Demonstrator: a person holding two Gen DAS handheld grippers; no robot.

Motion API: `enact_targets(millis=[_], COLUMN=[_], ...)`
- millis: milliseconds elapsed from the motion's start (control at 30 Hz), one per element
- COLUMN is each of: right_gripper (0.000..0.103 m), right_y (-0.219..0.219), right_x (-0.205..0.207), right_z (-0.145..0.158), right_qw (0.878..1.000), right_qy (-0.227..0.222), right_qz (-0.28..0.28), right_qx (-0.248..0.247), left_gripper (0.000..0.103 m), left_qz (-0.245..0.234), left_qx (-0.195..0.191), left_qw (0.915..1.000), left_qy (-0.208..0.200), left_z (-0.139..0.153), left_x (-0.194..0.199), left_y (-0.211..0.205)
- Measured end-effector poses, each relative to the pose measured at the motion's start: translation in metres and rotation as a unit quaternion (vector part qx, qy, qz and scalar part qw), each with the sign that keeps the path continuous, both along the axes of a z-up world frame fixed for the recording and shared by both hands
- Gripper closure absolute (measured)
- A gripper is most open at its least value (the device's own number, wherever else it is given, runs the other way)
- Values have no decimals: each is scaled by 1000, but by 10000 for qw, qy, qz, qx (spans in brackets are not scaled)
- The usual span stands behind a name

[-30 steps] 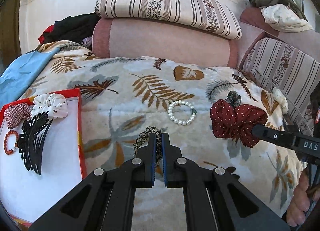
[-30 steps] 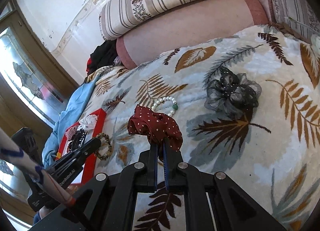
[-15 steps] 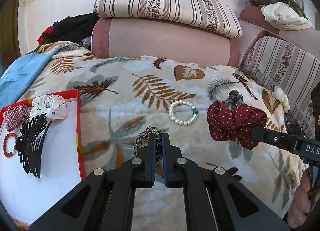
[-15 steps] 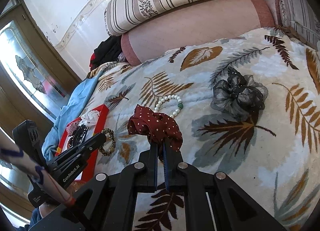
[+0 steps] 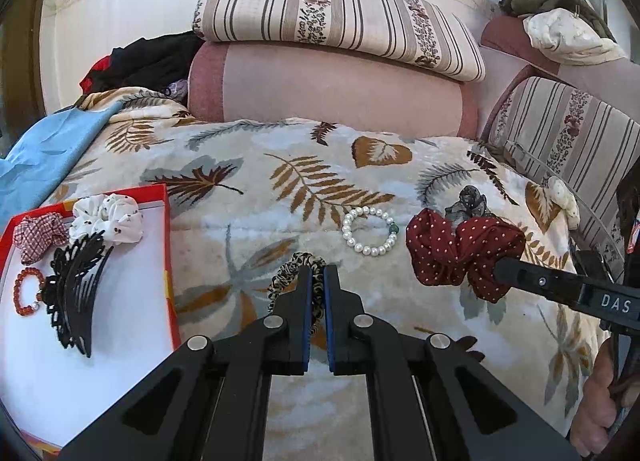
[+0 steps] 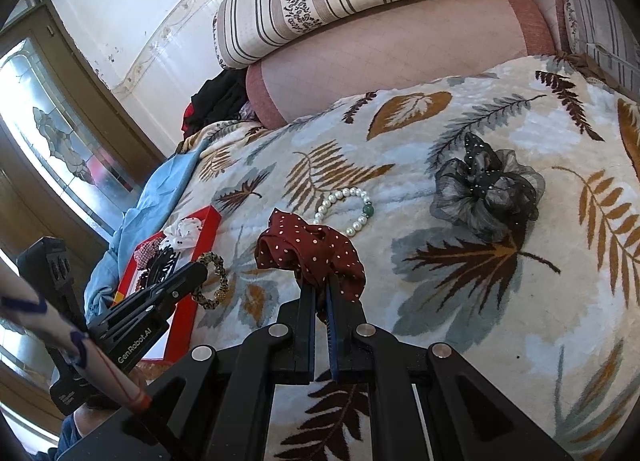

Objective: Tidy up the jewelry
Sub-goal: 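Carry the gold bracelet in left gripper while right gripper carries the red scrunchie over the tray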

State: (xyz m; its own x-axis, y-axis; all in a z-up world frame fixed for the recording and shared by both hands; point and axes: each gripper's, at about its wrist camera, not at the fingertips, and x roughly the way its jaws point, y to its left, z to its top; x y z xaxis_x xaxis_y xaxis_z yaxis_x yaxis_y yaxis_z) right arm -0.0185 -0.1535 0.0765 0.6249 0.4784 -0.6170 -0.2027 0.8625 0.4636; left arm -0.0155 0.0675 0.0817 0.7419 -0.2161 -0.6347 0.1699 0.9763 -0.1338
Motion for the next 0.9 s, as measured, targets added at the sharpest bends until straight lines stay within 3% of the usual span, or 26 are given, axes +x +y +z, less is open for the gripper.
enact_targets(millis=[400, 633, 900], right_gripper=[98, 98, 97], right_y=[29, 68, 121], right_x=[-25, -39, -40], right_z=[14, 17, 38], right_qw=[9996, 9976, 9961], right_qy=[-23, 212, 167], right_qz=[-17, 255, 674], right_qx=[269, 604, 550], left_gripper=[98, 98, 98], left_qz=[135, 354, 793], left_qx=[-10, -224, -397], left_qw=[9992, 9979, 9941], left_qy=[-364, -487, -625], left_z=[29, 43, 54], left_x=[-25, -33, -48], left_y=[24, 60, 124])
